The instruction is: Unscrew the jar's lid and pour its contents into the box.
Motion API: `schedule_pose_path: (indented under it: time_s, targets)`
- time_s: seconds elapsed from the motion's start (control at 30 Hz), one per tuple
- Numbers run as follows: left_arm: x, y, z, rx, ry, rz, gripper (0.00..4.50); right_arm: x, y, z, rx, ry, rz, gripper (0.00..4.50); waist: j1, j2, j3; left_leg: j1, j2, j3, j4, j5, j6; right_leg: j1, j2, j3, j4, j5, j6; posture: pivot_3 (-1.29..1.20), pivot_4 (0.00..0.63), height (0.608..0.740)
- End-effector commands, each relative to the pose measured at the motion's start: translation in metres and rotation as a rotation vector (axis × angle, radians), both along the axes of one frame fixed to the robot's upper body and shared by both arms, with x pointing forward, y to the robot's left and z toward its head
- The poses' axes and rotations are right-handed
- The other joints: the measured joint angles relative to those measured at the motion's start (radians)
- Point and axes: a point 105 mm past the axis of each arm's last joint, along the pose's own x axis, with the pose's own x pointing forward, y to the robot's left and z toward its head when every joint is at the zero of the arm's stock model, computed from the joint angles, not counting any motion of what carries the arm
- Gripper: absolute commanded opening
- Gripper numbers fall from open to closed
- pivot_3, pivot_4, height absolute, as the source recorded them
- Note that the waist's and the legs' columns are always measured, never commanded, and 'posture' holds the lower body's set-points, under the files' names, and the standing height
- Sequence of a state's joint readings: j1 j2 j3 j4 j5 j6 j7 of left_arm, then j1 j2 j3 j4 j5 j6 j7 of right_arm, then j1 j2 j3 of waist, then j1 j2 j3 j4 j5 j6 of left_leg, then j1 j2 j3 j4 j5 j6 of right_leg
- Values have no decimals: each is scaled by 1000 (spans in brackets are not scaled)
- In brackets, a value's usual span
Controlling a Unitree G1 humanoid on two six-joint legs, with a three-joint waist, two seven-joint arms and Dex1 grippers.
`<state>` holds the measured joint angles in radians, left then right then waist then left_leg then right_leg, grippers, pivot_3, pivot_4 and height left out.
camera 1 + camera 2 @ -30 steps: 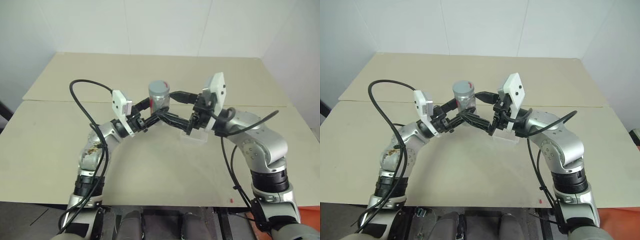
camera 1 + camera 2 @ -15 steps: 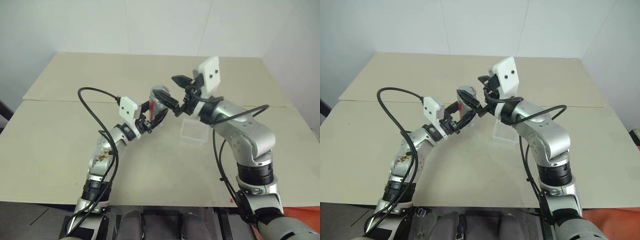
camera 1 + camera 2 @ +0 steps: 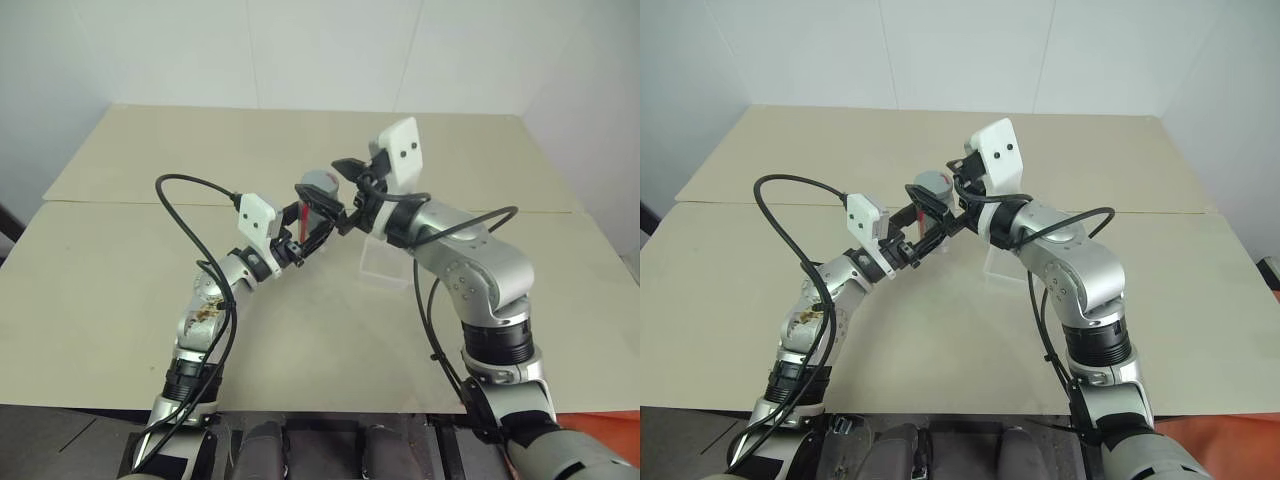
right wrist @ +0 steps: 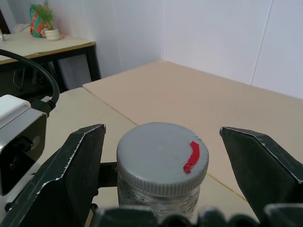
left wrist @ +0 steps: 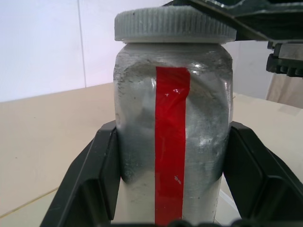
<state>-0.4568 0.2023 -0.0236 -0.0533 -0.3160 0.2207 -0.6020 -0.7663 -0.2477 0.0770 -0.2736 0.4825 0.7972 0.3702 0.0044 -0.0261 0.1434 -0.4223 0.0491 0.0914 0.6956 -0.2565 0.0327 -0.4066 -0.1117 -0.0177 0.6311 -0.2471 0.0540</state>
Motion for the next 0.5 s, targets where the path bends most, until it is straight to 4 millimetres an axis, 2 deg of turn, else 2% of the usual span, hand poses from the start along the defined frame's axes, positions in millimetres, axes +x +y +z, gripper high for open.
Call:
schedule_pose_path:
  time_s: [0.03,0.13,0.17,0.5]
  targets:
    - [-6,-4,15,-9,-63,-24,2705,-4,2,12,7,-37,18,3881,0,0,0,0,0,0,0,0,0,0,0,0,0,0,0,0,150,740]
    - [-5,-4,16,-7,-63,-26,2705,-2,1,12,4,-32,16,2850,0,0,0,0,0,0,0,0,0,0,0,0,0,0,0,0,150,740]
    - [-5,-4,16,-6,-63,-27,2705,-2,1,12,2,-30,17,2752,-1,0,0,0,0,0,0,0,0,0,0,0,0,0,0,0,150,740]
    - [-9,-5,18,7,-67,-85,2705,-3,3,10,-25,-35,51,2751,-3,0,0,0,0,0,0,0,0,0,0,0,0,0,0,0,150,740]
